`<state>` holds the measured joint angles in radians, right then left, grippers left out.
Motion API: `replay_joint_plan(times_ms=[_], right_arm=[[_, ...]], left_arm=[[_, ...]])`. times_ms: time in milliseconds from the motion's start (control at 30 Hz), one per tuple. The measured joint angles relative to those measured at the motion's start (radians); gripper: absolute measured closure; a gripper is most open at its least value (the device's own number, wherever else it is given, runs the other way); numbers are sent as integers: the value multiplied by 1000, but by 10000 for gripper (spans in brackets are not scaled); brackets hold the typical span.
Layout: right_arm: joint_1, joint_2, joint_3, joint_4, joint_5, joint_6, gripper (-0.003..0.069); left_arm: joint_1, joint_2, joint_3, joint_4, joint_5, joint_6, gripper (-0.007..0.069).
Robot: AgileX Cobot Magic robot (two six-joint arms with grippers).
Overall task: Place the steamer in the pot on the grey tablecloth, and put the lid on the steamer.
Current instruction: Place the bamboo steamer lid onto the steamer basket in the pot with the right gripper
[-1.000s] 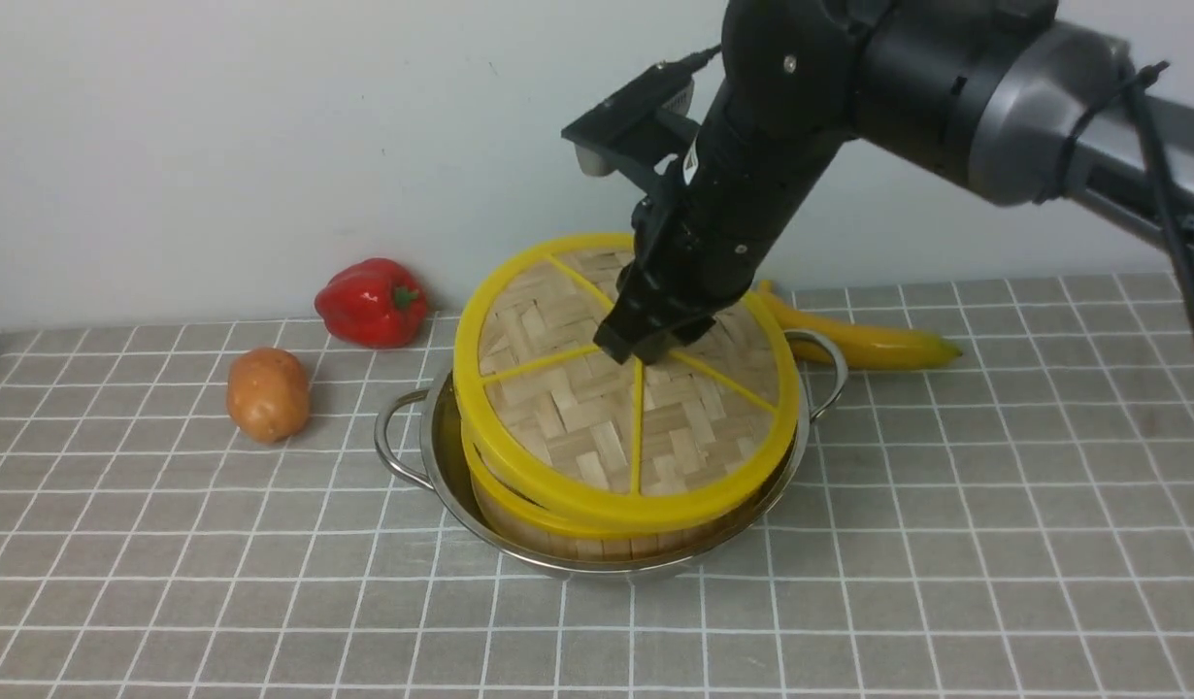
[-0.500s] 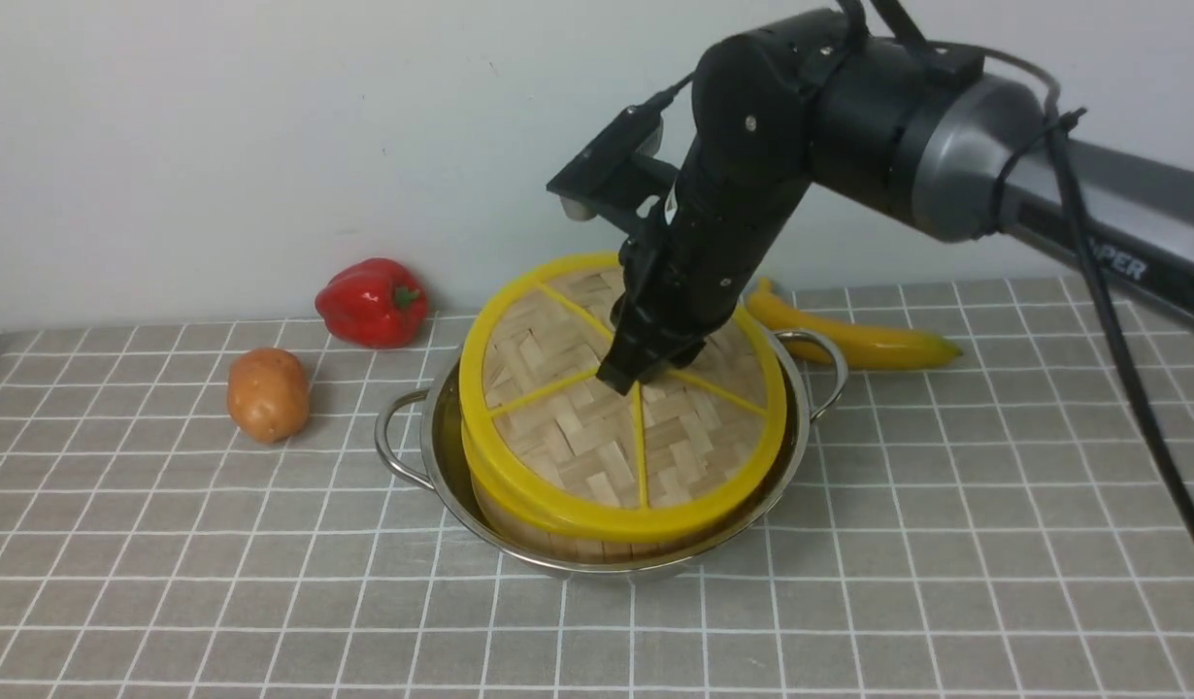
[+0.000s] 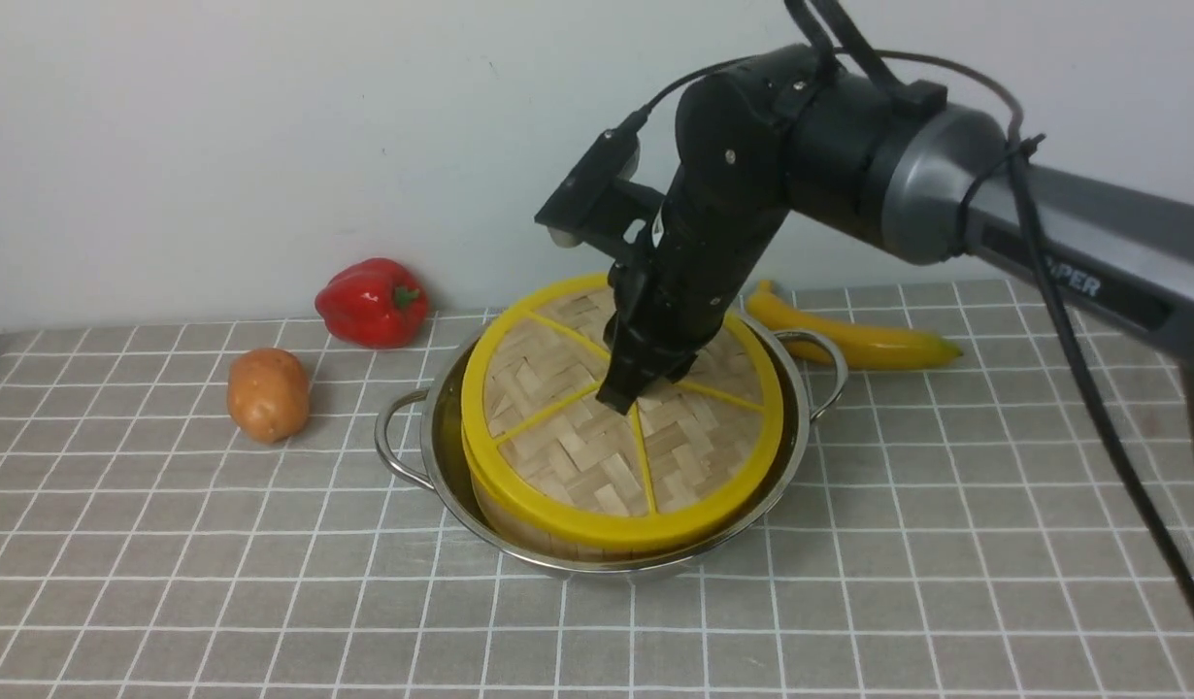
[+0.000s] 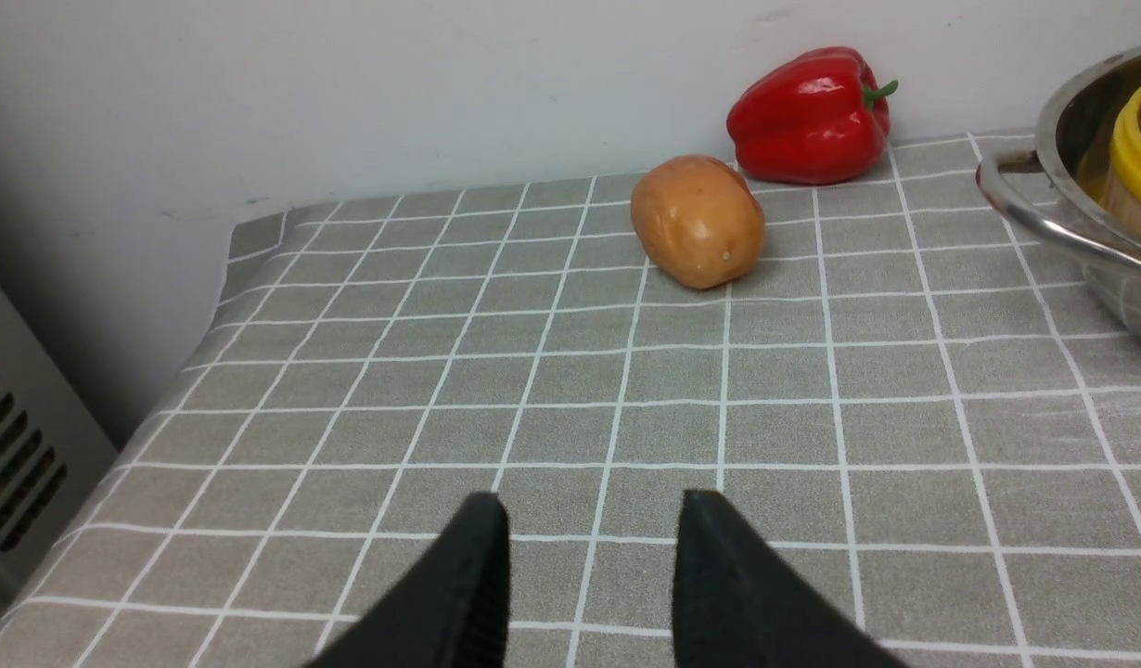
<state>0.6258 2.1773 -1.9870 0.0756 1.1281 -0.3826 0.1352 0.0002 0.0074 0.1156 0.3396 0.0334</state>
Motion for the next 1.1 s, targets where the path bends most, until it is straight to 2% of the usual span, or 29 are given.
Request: replay_joint_plan(times_ms=[1100], right_arm=[[1,9,0,-6,-52,-233,515]], left_arm=[[0,0,0,0,0,0,382]])
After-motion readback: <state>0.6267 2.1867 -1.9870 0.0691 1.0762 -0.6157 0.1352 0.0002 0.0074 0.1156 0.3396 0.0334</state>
